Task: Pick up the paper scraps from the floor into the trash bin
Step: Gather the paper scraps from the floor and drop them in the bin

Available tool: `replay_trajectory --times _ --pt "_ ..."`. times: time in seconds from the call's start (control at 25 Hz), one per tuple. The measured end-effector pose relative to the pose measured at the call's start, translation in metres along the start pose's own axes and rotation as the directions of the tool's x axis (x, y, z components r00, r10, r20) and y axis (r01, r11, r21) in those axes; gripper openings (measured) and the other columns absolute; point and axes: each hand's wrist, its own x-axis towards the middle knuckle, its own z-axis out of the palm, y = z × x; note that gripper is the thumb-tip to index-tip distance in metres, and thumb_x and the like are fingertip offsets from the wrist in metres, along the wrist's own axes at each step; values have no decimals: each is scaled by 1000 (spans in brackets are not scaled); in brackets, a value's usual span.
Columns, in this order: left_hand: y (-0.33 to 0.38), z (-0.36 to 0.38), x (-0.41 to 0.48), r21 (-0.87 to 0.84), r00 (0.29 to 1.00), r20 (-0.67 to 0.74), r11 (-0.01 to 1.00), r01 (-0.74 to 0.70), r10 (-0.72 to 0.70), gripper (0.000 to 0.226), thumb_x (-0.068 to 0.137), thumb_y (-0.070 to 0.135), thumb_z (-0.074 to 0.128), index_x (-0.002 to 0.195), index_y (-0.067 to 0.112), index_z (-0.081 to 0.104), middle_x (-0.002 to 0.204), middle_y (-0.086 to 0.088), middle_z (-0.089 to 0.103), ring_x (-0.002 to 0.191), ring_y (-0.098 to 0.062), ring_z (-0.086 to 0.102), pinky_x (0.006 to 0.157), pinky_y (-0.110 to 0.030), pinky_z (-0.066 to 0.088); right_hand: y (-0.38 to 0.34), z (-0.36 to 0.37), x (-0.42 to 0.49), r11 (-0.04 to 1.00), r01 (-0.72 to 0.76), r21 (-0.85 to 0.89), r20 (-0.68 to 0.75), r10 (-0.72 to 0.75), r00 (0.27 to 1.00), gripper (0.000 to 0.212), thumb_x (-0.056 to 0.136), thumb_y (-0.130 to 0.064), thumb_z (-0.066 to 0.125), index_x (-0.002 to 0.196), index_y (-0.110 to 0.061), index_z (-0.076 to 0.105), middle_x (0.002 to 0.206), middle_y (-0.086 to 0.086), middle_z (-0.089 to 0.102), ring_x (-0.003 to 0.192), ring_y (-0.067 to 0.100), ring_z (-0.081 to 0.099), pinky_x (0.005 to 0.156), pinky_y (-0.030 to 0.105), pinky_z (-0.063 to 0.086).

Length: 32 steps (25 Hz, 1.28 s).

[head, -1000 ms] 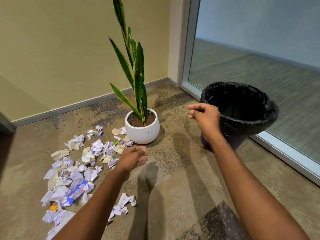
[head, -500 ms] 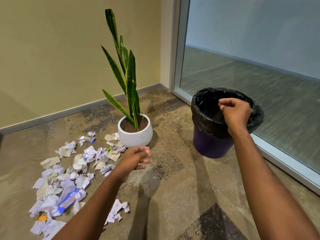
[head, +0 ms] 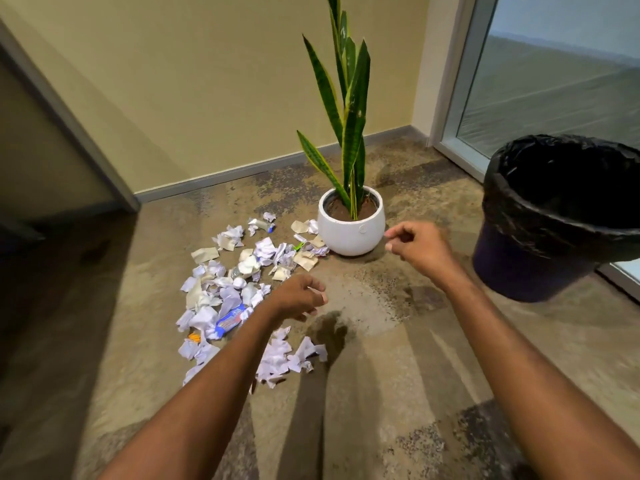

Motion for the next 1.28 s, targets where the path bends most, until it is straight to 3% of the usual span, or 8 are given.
replay_trajectory --times 0.08,0.2,0.36,0.56,0.76,0.88,1.16,1.28 --pt "-27 -8 -5 276 1000 -10 961 -2 5 41 90 17 80 128 19 67 123 -9 70 104 -23 68 82 -35 60 14 45 -7 996 -31 -79 217 48 975 28 80 -9 91 105 -17 80 88 0 77 80 14 69 84 42 62" --pt "-68 -10 -13 678 996 -24 731 77 -82 79 78 27 91 148 22 55 147 -9 53 132 -30 55 105 -43 54 30 103 -29 974 4 -227 487 110 866 48 74 -14 97 116 -19 75 93 -3 70 85 17 68 75 36 59" --pt "-120 7 -29 821 985 -1 562 101 -175 101 75 26 93 159 22 37 154 -13 38 137 -34 49 102 -48 56 45 159 -77 906 158 -393 631 140 763 62 68 -24 99 120 -22 66 111 -3 62 100 20 63 70 31 49" --pt "-139 24 -33 701 988 -129 712 31 85 53 93 16 72 141 11 52 137 -12 49 115 -32 61 92 -43 56 56 205 -116 847 259 -464 588 77 805 111 62 -42 101 155 -26 41 153 9 39 139 34 47 107 46 51" --pt "-127 32 -29 446 976 -197 895 3 95 29 83 13 75 112 11 70 106 -8 66 101 -27 64 73 -30 41 54 225 -123 936 83 -341 495 104 863 90 57 -30 96 134 -34 49 126 0 44 118 29 56 95 46 57" --pt "-124 40 -27 207 977 -214 977 60 -15 15 81 26 75 92 16 69 90 -2 73 87 -22 67 72 -35 50 59 235 -120 970 -124 -208 429 205 880 72 56 -28 83 121 -42 54 118 -6 56 107 27 64 84 52 62" --pt "-124 49 -10 -150 983 -123 982 116 -135 41 60 44 88 92 19 78 91 -6 81 92 -26 78 90 -51 64 67 222 -109 919 -390 53 435 330 838 67 53 -20 78 111 -51 66 104 -11 77 97 23 76 78 54 68" --pt "-90 49 -16 -207 993 -95 977 48 -69 38 57 35 90 88 15 78 87 -8 79 82 -19 71 84 -45 62 44 187 -104 911 -392 128 390 317 864 59 68 3 78 110 -36 69 107 -4 75 99 20 73 72 33 66"
